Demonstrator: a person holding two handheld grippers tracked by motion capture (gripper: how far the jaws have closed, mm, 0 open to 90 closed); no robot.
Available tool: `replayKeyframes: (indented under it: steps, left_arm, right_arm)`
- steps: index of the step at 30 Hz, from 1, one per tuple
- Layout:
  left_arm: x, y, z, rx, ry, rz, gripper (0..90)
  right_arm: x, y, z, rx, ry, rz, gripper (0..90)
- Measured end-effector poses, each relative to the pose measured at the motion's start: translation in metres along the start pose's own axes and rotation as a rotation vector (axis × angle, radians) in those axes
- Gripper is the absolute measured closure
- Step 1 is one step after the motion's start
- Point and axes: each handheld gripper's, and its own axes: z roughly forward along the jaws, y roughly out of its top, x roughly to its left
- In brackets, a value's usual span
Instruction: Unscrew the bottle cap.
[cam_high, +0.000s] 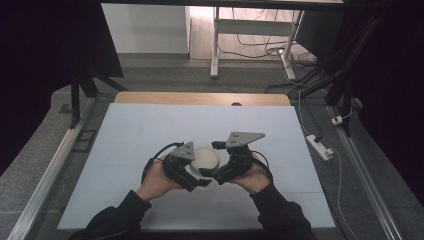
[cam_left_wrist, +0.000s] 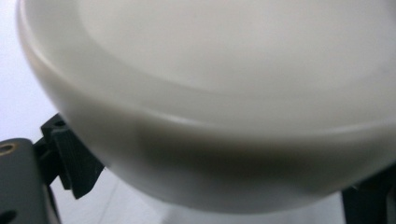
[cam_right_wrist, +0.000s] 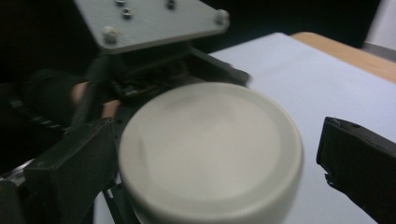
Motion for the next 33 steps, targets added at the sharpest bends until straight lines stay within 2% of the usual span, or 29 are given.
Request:
replayKeyframes:
  steps: [2, 5, 8, 10, 12, 14, 15, 17, 23, 26, 31, 33]
  left_arm:
    - [-0.001, 0.0, 0.0, -0.003, 0.036, -0.019, 7.8]
    - [-0.003, 0.002, 0.0, 0.005, 0.076, -0.03, 7.8]
    - [-0.006, 0.003, 0.001, 0.012, 0.103, -0.033, 7.8]
    - [-0.006, 0.004, 0.001, 0.008, 0.099, -0.035, 7.8]
    - [-0.006, 0.004, 0.001, 0.008, 0.094, -0.033, 7.8]
    - [-0.006, 0.004, 0.001, 0.002, 0.08, -0.033, 7.8]
    - [-0.006, 0.004, 0.001, 0.003, 0.07, -0.032, 7.8]
    - [-0.005, 0.004, 0.0, -0.001, 0.046, -0.023, 7.8]
    - [-0.002, 0.003, -0.001, -0.015, -0.053, 0.002, 7.8]
    - [-0.002, 0.003, -0.001, -0.012, -0.099, 0.023, 7.8]
    - [-0.003, 0.002, 0.0, -0.019, -0.202, 0.082, 7.8]
    - [-0.005, 0.002, 0.001, -0.015, -0.207, 0.097, 7.8]
  right_arm:
    - [0.003, -0.001, 0.002, 0.004, -0.054, 0.016, 0.0]
    - [0.009, -0.002, 0.008, 0.012, -0.11, -0.002, 0.0]
    - [0.013, -0.003, 0.013, -0.003, -0.144, 0.003, 1.4]
    - [0.014, -0.004, 0.014, -0.011, -0.156, 0.005, 4.0]
    - [0.014, -0.005, 0.015, -0.022, -0.146, 0.015, 6.1]
    - [0.015, -0.006, 0.015, -0.03, -0.153, 0.001, 6.5]
    - [0.017, -0.005, 0.014, -0.032, -0.155, -0.022, 6.9]
    - [0.017, -0.005, 0.014, -0.029, -0.148, -0.029, 7.0]
    - [0.01, -0.003, 0.008, -0.009, -0.029, -0.04, 7.3]
    - [0.005, -0.003, 0.006, -0.001, 0.047, -0.046, 7.3]
    - [-0.001, -0.003, 0.002, 0.016, 0.196, -0.081, 7.3]
    - [-0.002, -0.004, 0.001, 0.02, 0.237, -0.099, 7.2]
